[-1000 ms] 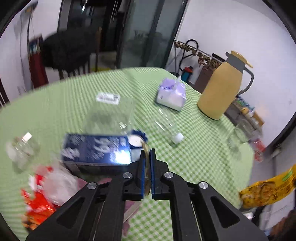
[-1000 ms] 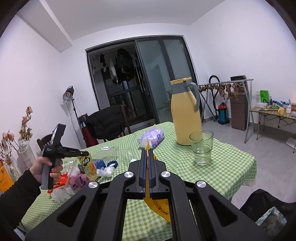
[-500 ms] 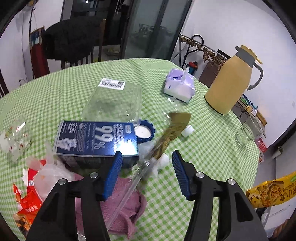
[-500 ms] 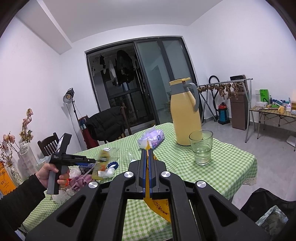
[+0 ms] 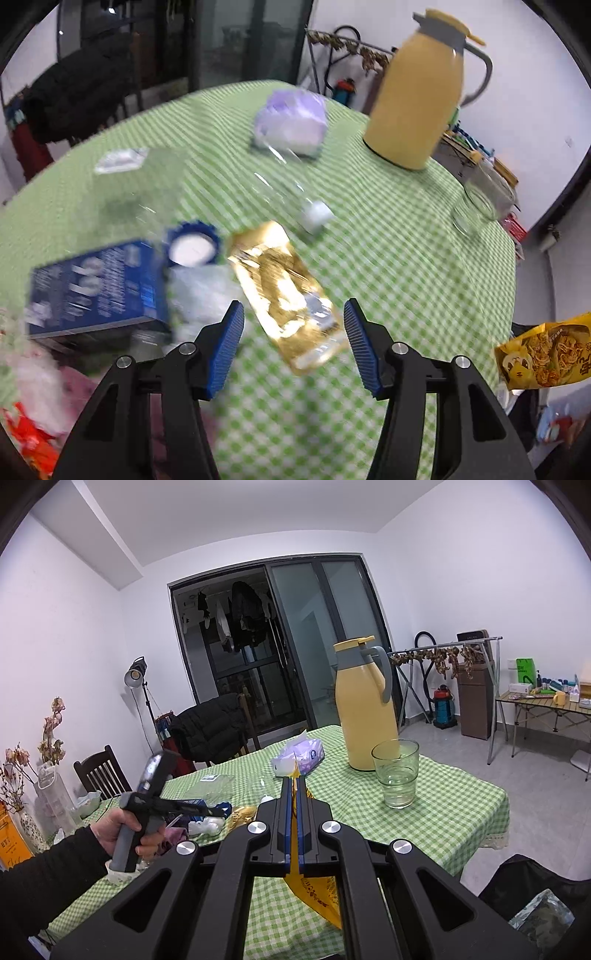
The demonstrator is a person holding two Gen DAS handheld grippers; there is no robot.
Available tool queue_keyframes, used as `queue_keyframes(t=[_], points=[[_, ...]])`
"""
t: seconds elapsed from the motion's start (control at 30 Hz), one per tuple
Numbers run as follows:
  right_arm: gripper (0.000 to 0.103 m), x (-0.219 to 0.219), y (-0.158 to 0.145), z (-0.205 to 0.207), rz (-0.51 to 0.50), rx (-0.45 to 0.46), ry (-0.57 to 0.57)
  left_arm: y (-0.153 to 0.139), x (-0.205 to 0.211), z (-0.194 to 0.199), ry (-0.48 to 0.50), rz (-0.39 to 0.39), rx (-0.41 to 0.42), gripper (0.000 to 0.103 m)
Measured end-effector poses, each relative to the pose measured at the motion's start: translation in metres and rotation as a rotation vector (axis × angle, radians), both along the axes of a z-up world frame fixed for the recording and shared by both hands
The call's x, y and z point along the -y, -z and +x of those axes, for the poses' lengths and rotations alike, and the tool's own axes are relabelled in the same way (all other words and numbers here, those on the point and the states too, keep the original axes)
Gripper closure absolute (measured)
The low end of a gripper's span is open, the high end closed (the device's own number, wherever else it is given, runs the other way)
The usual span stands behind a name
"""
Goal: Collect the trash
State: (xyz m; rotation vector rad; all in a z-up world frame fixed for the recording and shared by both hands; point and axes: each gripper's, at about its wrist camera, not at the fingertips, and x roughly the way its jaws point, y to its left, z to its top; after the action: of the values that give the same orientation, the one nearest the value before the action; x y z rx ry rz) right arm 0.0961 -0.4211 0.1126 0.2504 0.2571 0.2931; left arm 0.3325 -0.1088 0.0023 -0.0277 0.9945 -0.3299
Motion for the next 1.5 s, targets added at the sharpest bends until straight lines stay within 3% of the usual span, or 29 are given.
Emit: queue_keyframes(t=[0.07, 0.17, 0.23, 0.3, 0.5, 0.53, 0.57, 0.63, 0.67, 0.7, 0.73, 0.87, 1.1, 1.3, 1.5], points=[[0.101, 0.000, 0.000, 0.000, 0.002, 0.000, -0.001, 0.013, 0.010, 0.004, 0.011, -0.013, -0.045, 0.047], [0.101, -0.001, -0.002, 0.002, -0.003, 0.000, -0.006, 0.033, 0.025, 0.016, -0.035, 0.022, -0.112, 0.036], [0.101, -0.003, -0.002, 0.002, -0.007, 0.001, -0.010, 0.046, 0.032, 0.027, -0.102, 0.074, -0.144, 0.034], [0.101, -0.004, -0.001, 0.003, -0.010, 0.002, -0.015, 0.047, 0.038, 0.036, -0.168, 0.116, -0.115, 0.024], [0.101, -0.006, 0.001, 0.007, -0.015, 0.003, -0.030, 0.056, 0.049, 0.063, -0.287, 0.191, -0.101, 0.022], [0.101, -0.006, 0.000, 0.008, -0.016, 0.002, -0.030, 0.055, 0.051, 0.064, -0.292, 0.199, -0.073, 0.033], [0.101, -0.006, 0.000, 0.008, -0.019, 0.000, -0.031, 0.053, 0.049, 0.065, -0.300, 0.198, -0.049, 0.050], [0.101, -0.006, -0.001, 0.009, -0.028, -0.001, -0.025, 0.050, 0.048, 0.066, -0.300, 0.180, -0.052, 0.055], [0.101, -0.007, -0.001, 0.010, -0.035, -0.002, -0.022, 0.047, 0.048, 0.063, -0.288, 0.171, -0.033, 0.073], [0.101, -0.007, -0.002, 0.010, -0.042, -0.004, -0.018, 0.041, 0.050, 0.059, -0.261, 0.187, -0.009, 0.079], [0.101, -0.006, -0.003, 0.011, -0.047, -0.005, -0.011, 0.035, 0.051, 0.054, -0.232, 0.204, 0.003, 0.103], [0.101, -0.001, -0.008, 0.014, -0.043, -0.012, 0.006, 0.014, 0.046, 0.031, -0.172, 0.161, 0.038, 0.103], [0.101, 0.012, -0.020, -0.001, -0.074, 0.023, 0.079, -0.021, 0.021, 0.003, -0.161, 0.031, 0.081, 0.103], [0.101, 0.074, -0.018, -0.031, -0.077, 0.011, 0.250, -0.058, 0.017, -0.030, -0.100, -0.073, 0.162, 0.103], [0.101, 0.152, 0.018, -0.066, -0.101, -0.105, 0.475, -0.089, 0.048, -0.062, 0.001, -0.124, 0.229, 0.103]])
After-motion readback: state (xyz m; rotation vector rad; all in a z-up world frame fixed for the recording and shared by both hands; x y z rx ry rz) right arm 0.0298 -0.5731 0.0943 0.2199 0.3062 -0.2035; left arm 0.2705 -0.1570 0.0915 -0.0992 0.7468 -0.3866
